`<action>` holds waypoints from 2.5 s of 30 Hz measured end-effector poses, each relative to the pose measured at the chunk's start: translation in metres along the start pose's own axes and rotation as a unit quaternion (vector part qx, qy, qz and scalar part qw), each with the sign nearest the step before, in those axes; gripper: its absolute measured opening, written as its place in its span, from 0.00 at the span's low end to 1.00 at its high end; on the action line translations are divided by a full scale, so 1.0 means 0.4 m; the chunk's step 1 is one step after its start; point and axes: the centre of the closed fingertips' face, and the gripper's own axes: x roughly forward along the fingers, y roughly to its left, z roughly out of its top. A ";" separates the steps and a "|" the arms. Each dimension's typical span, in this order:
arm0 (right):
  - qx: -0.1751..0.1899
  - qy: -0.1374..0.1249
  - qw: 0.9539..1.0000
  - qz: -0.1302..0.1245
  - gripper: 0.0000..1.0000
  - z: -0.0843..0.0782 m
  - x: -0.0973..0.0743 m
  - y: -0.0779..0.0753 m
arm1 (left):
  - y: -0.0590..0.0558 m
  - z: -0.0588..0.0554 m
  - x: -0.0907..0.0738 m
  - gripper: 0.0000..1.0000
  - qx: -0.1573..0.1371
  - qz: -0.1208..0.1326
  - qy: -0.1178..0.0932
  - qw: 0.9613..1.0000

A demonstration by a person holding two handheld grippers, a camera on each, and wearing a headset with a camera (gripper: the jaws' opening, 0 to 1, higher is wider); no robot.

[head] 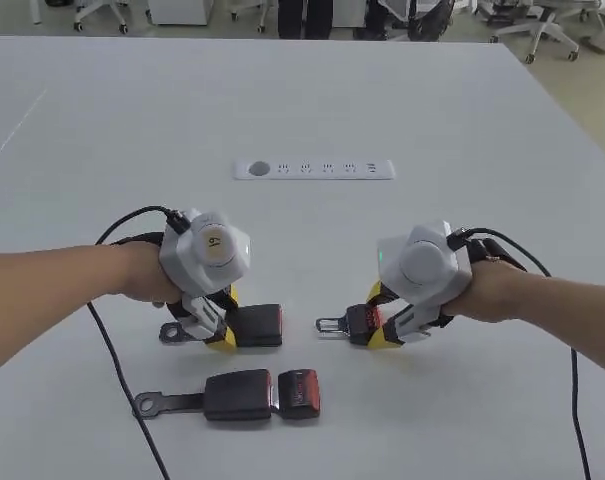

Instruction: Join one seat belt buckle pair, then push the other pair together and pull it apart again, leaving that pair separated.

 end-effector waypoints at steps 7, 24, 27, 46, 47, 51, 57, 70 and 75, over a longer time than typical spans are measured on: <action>0.000 -0.003 1.000 0.000 0.31 0.014 0.009 -0.001 | -0.008 0.006 -0.004 0.31 -0.004 0.002 0.003 1.000; 0.002 -0.013 1.000 0.002 0.31 0.073 0.031 0.003 | -0.004 0.000 0.003 0.30 -0.009 -0.004 0.004 1.000; -0.001 -0.013 1.000 0.003 0.31 0.082 0.034 0.006 | -0.003 -0.001 0.004 0.30 0.001 -0.003 0.010 1.000; -0.024 -0.019 1.000 0.004 0.31 0.129 0.063 0.005 | -0.004 -0.001 0.002 0.30 0.002 0.000 0.009 1.000; -0.025 -0.020 0.999 0.005 0.30 0.131 0.065 0.006 | -0.001 -0.003 0.004 0.30 0.002 0.000 0.009 1.000; -0.030 -0.021 0.999 0.003 0.30 0.147 0.071 0.009 | -0.005 0.000 0.001 0.30 0.007 0.001 0.004 1.000; -0.021 -0.023 0.999 0.000 0.30 0.143 0.067 0.012 | -0.009 0.004 -0.002 0.30 -0.002 0.004 -0.011 1.000; -0.008 -0.030 1.000 -0.002 0.29 0.147 0.065 0.017 | -0.011 0.007 -0.002 0.30 0.013 0.003 -0.012 1.000; -0.008 -0.030 1.000 -0.002 0.28 0.149 0.069 0.018 | -0.002 -0.001 0.006 0.29 0.018 0.001 -0.008 1.000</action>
